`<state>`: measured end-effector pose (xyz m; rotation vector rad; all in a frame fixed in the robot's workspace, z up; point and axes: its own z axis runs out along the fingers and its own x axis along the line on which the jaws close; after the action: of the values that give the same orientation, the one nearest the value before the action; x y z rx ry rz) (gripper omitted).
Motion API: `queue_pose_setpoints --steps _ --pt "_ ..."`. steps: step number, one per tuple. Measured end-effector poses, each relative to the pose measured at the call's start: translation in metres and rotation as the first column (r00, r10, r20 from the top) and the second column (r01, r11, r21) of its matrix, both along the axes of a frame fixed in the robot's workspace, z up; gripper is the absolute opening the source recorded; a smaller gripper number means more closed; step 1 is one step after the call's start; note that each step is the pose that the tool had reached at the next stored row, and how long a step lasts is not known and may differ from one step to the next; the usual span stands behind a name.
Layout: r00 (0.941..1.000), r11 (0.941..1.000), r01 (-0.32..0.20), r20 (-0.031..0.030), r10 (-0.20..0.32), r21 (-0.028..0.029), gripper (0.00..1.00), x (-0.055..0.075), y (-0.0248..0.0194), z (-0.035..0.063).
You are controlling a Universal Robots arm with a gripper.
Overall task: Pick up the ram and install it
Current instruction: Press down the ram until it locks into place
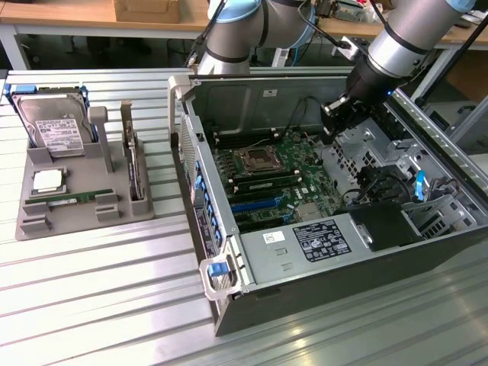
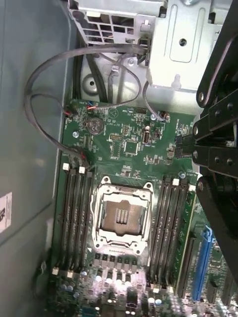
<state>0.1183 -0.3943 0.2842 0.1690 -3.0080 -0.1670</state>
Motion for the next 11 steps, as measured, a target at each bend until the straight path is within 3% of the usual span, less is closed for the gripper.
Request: queue_pose_setpoints --steps 4,5,6,11 --pt "0.9965 0.9965 0.084 0.0002 -0.084 -0.0026 0.11 0.0000 0.0000 -0.0007" --pt "0.9938 0.9938 0.112 0.0003 -0.112 -0.0039 0.11 0.0000 0.0000 -0.0009" --pt "0.9840 0.9840 0.178 0.0005 -0.178 -0.0053 0.11 0.0000 0.0000 -0.0010" --pt "0.9827 0.9826 0.185 0.0005 -0.185 -0.0053 0.11 0.0000 0.0000 -0.0010"
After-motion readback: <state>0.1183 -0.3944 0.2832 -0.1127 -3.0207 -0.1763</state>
